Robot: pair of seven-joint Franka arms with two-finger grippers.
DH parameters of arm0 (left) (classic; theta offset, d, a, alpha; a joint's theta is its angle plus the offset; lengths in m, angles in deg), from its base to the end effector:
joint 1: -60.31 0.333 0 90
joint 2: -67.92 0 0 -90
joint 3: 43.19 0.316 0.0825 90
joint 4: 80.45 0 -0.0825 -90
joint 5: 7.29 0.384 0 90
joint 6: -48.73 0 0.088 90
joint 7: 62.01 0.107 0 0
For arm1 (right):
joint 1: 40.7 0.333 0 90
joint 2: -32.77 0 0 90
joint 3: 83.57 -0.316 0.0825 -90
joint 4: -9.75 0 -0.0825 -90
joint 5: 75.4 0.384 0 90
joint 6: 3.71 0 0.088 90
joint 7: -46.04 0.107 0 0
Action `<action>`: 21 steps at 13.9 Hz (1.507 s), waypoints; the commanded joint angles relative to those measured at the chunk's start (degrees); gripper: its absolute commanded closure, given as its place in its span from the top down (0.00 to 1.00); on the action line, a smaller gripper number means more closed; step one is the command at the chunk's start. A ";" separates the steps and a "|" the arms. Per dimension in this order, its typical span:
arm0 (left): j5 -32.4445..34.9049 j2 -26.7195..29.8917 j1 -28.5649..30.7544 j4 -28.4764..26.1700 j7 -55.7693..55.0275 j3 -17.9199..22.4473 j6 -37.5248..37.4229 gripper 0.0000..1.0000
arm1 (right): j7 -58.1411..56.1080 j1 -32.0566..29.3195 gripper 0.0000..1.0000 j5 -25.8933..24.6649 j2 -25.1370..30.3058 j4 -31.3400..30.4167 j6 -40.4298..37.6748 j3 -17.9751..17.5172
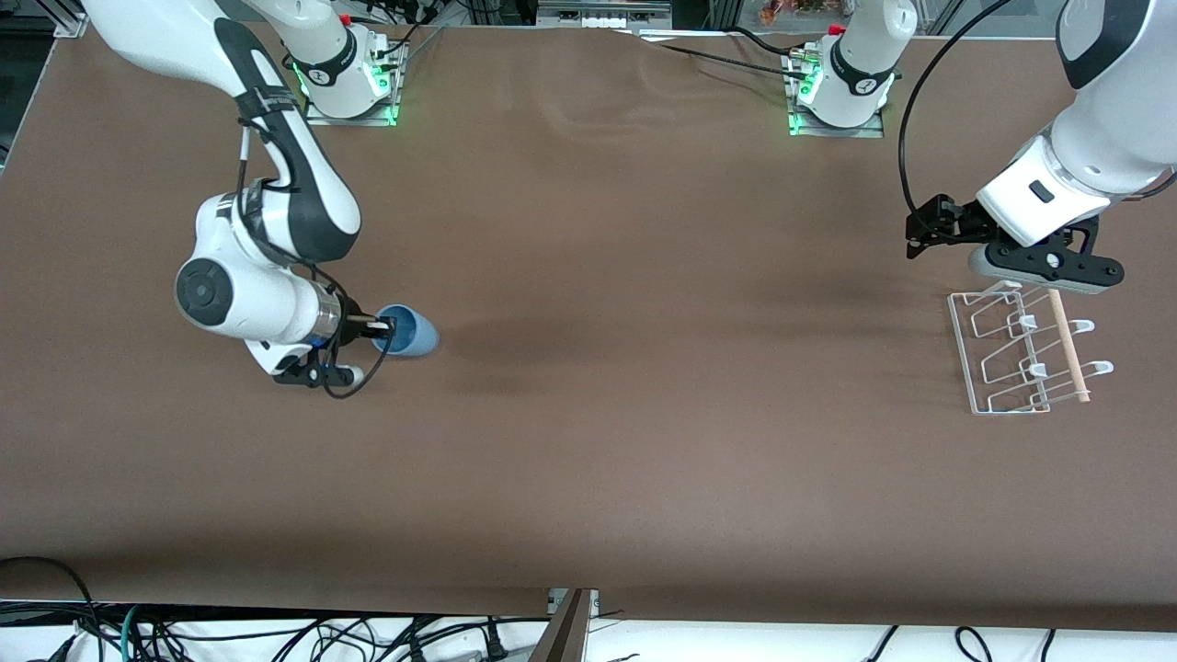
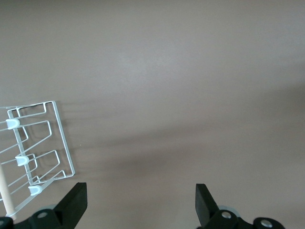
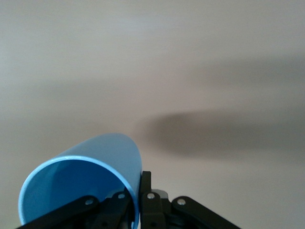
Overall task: Transfer cup to left arm and place on rack
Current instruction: 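Carry the cup toward the left gripper while the left gripper approaches, then grasp the cup rim with the left gripper and open the right gripper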
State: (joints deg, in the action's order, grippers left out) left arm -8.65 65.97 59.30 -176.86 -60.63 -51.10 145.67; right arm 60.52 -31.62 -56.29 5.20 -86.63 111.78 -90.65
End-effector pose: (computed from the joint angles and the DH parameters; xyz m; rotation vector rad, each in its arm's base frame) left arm 0.5633 -0.0896 0.5629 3.1027 -0.2747 -0.0409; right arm 0.6283 0.1936 0.3160 -2.8183 0.2085 0.3320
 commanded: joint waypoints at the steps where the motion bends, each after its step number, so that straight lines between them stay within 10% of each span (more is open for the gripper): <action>1: -1.01 0.10 -0.22 0.87 0.03 -1.49 -3.59 1.00 | 11.23 4.78 0.00 6.64 -5.83 12.61 -4.14 -0.04; 9: -6.90 -3.58 -1.88 0.78 14.50 -4.49 -9.93 1.00 | 34.20 14.20 0.00 27.63 -5.83 25.44 -2.81 -0.48; 21: -23.42 -3.67 -4.44 0.52 47.80 -9.06 4.11 1.00 | 40.02 18.51 0.00 31.87 -6.36 26.69 -2.82 -3.82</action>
State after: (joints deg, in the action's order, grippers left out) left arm -30.03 62.40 54.71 -176.52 -20.46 -60.34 147.08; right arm 99.71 -13.34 -25.49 -0.27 -61.80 109.31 -94.30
